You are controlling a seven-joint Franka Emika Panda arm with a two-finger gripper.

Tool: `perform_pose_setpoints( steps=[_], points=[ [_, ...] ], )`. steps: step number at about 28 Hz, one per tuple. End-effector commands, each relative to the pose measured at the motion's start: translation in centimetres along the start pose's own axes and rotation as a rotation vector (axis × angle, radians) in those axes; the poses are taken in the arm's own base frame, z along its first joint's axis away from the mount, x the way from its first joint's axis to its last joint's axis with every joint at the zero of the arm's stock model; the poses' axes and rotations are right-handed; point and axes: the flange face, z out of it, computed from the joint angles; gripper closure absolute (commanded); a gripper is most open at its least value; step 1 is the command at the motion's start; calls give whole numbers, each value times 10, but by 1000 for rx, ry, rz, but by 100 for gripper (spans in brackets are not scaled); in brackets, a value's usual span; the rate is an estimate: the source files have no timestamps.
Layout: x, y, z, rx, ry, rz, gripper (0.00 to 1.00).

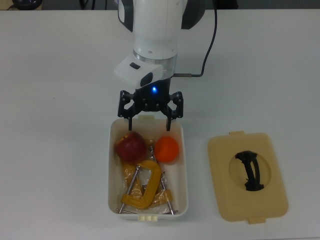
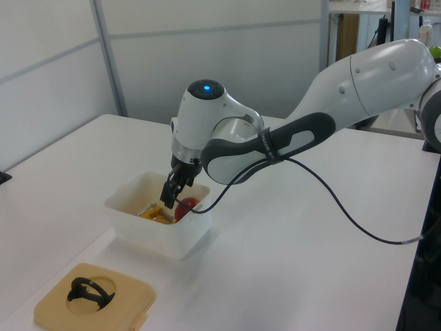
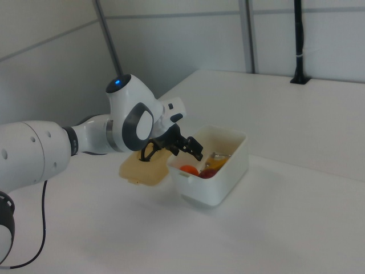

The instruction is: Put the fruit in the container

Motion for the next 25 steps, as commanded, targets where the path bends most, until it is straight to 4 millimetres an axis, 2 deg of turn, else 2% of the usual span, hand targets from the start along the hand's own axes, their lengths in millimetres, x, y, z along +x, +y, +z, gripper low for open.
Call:
perform_pose_setpoints(
  steps=[1, 6, 7, 11, 12, 16, 18, 22, 25],
  points=[
    [-7, 20, -29, -44, -65, 48, 0],
    [-17, 27, -65, -39, -174, 100, 0],
    [-25, 31, -79, -37, -239, 120, 0],
    [-45, 41, -107, -54, -375, 142, 0],
    [-52, 43, -120, -61, -412, 141, 0],
    [-60, 54, -144, -47, -434, 156, 0],
    [-63, 67, -164, -26, -432, 162, 0],
    [-73, 79, -185, 14, -477, 125, 0],
    [-76, 85, -193, 15, -485, 116, 0]
  ],
)
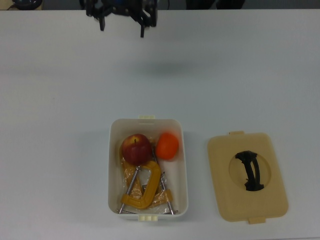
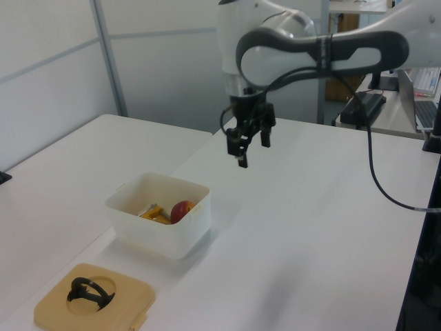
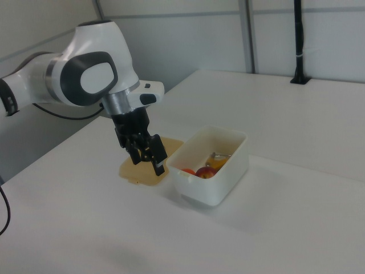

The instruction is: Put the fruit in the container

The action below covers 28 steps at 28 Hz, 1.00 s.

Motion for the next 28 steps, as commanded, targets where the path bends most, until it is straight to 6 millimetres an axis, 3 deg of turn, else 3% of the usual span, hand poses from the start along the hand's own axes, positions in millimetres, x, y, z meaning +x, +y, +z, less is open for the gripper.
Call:
perform_pose_setpoints(
  steps=[1, 28],
  points=[
    [-19, 15, -10, 25, -26, -36, 0],
    [-11, 13, -9, 50, 22, -45, 0]
  ],
)
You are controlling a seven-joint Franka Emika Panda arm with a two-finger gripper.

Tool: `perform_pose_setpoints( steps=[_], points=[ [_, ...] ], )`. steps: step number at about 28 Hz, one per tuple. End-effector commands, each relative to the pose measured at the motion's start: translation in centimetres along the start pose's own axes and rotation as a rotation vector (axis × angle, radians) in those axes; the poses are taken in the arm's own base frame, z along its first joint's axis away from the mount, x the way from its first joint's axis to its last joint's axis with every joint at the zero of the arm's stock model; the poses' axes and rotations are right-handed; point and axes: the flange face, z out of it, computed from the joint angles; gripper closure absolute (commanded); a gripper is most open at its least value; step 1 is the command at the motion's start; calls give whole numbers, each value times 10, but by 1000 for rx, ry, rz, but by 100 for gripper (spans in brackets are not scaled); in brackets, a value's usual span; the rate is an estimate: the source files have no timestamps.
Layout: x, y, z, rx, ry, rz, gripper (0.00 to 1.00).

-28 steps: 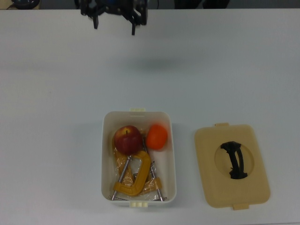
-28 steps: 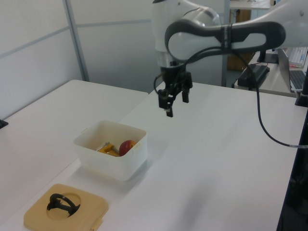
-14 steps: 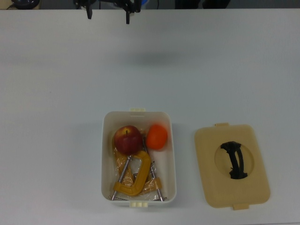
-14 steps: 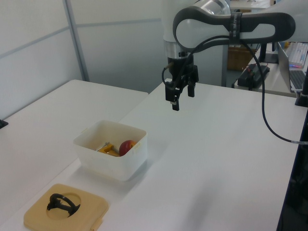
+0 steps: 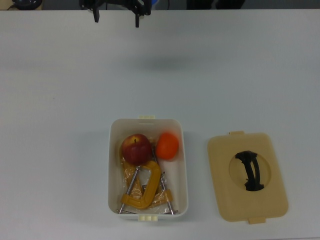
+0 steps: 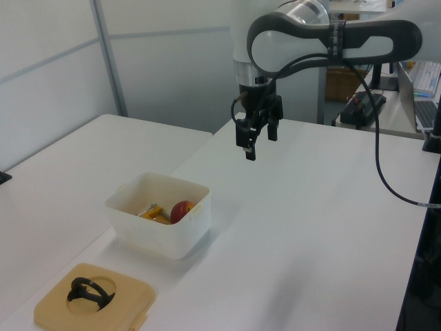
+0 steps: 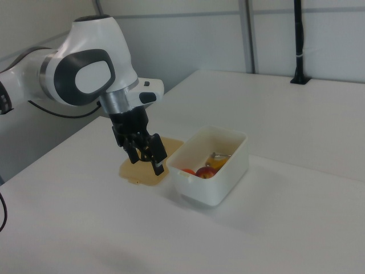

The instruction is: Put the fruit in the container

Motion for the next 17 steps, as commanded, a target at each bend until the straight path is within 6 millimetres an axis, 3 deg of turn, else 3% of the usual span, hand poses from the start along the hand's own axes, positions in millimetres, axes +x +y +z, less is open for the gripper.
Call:
perform_pose_setpoints(
  steps=[1, 17],
  points=[
    [-3, 0, 1, 23, 3, -28, 0],
    [-2, -3, 3, 23, 3, -31, 0]
  ],
)
